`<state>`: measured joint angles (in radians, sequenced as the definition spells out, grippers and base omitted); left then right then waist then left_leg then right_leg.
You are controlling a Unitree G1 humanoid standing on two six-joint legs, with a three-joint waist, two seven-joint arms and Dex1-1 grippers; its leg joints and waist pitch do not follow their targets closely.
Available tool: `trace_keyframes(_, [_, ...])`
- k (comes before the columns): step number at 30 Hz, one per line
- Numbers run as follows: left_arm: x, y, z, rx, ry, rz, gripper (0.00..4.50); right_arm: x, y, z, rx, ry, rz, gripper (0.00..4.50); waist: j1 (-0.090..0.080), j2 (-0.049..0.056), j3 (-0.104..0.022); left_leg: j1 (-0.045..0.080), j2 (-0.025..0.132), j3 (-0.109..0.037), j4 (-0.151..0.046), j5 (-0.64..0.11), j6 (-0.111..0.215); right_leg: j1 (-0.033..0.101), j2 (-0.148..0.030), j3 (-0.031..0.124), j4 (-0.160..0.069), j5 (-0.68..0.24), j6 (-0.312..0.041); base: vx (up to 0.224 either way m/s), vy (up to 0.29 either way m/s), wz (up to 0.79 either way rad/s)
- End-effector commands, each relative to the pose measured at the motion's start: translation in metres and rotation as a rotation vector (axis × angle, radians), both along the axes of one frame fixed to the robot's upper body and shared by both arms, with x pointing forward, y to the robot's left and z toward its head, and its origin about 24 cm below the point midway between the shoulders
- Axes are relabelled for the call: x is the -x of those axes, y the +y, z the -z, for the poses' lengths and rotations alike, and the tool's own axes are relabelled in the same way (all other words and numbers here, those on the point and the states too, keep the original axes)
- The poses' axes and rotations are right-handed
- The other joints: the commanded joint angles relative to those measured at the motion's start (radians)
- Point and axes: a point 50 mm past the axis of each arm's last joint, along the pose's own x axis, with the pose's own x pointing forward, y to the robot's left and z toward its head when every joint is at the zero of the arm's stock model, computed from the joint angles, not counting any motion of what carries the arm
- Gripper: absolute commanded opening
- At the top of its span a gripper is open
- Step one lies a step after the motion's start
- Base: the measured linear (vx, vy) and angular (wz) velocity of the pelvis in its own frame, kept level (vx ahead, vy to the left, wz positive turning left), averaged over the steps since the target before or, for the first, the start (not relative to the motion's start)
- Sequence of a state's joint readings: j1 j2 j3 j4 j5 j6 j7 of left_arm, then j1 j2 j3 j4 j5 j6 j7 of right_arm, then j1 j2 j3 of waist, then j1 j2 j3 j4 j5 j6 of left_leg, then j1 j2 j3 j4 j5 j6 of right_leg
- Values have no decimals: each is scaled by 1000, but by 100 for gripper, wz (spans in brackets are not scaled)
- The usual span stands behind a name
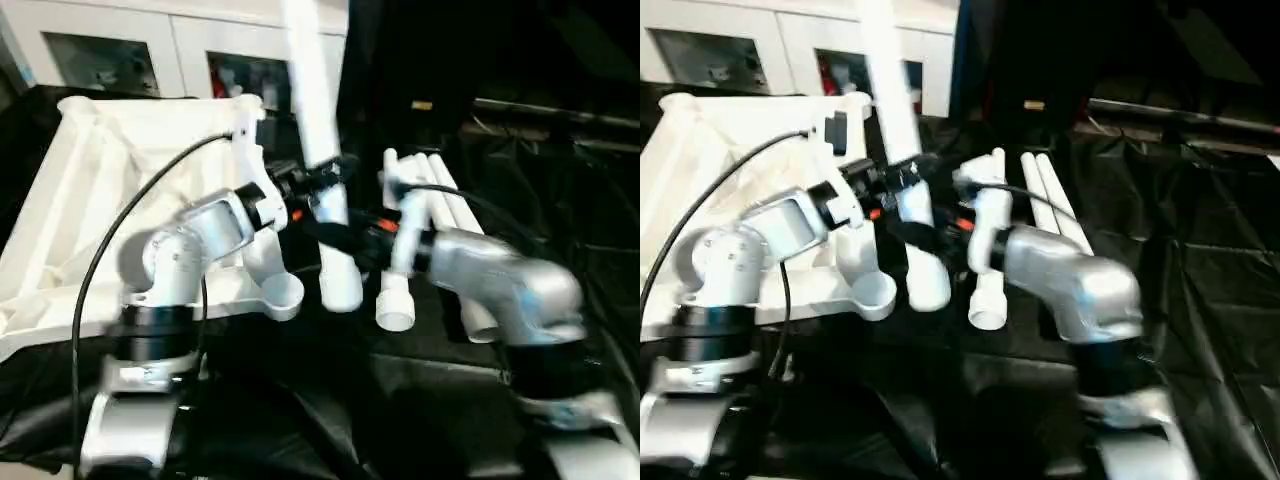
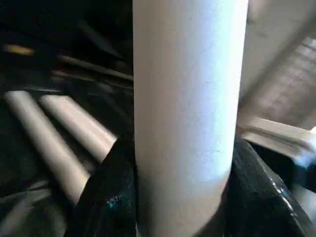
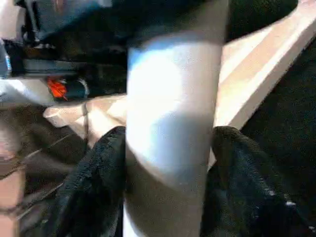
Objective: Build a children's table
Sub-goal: Pick table leg
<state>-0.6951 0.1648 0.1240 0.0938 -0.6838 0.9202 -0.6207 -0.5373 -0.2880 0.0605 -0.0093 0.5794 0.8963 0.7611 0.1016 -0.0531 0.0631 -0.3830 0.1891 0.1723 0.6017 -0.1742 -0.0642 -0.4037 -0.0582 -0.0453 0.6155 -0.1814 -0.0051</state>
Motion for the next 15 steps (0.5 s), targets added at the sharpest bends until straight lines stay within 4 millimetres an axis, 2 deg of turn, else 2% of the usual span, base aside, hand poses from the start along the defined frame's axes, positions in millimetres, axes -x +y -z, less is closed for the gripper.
trace_keyframes(1, [6, -7, -18, 31, -88, 153, 187, 11, -6, -6, -24, 17, -100, 300, 3, 5, -74, 22, 31, -5, -67, -104, -7, 59, -70, 42, -61, -112, -175, 0, 0, 0])
trace_keyframes(4, [11, -9, -23, 61, -127, 235, 187, 13, -8, -5, -28, 58, -120, 300, 3, 4, -74, 21, 31, -4, -67, -114, -13, 58, -74, 41, -62, -137, -185, 0, 0, 0])
trace_keyframes(5, [13, -10, -27, 80, -141, 259, 187, 14, -8, -3, -18, 77, -129, 300, 2, 7, -74, 19, 32, -5, -66, -115, -16, 59, -74, 41, -61, -140, -187, 0, 0, 0])
trace_keyframes(6, [14, -11, -29, 92, -151, 274, 187, 15, -8, -2, -10, 89, -136, 300, 2, 10, -74, 22, 33, -5, -67, -128, -24, 57, -74, 41, -64, -156, -189, 0, 0, 0])
trace_keyframes(7, [14, -13, -33, 130, -158, 290, 187, 18, -7, 2, 9, 105, -151, 300, 2, 9, -74, 22, 34, -5, -67, -131, -26, 56, -74, 41, -64, -157, -189, 0, 0, 0])
trace_keyframes(8, [15, -15, -36, 158, -162, 300, 187, 19, -7, 5, 22, 114, -161, 272, 2, 11, -74, 21, 33, -6, -67, -135, -31, 58, -73, 40, -65, -159, -190, 0, 0, 0])
trace_keyframes(12, [16, -19, -39, 179, -173, 334, 187, 16, -3, 9, 16, 137, -120, 260, 2, 12, -75, 21, 33, -7, -67, -142, -32, 55, -73, 40, -67, -169, -187, 0, 0, 0])
trace_keyframes(13, [16, -19, -39, 177, -175, 342, 187, 16, -3, 8, 5, 137, -113, 232, 2, 13, -75, 22, 33, -7, -67, -148, -35, 55, -73, 40, -68, -182, -183, 0, 0, 0])
trace_keyframes(15, [16, -20, -39, 174, -177, 345, 187, 16, -2, 8, 1, 133, -110, 224, 1, 13, -75, 22, 33, -8, -68, -150, -40, 55, -72, 39, -68, -189, -179, 0, 0, 0])
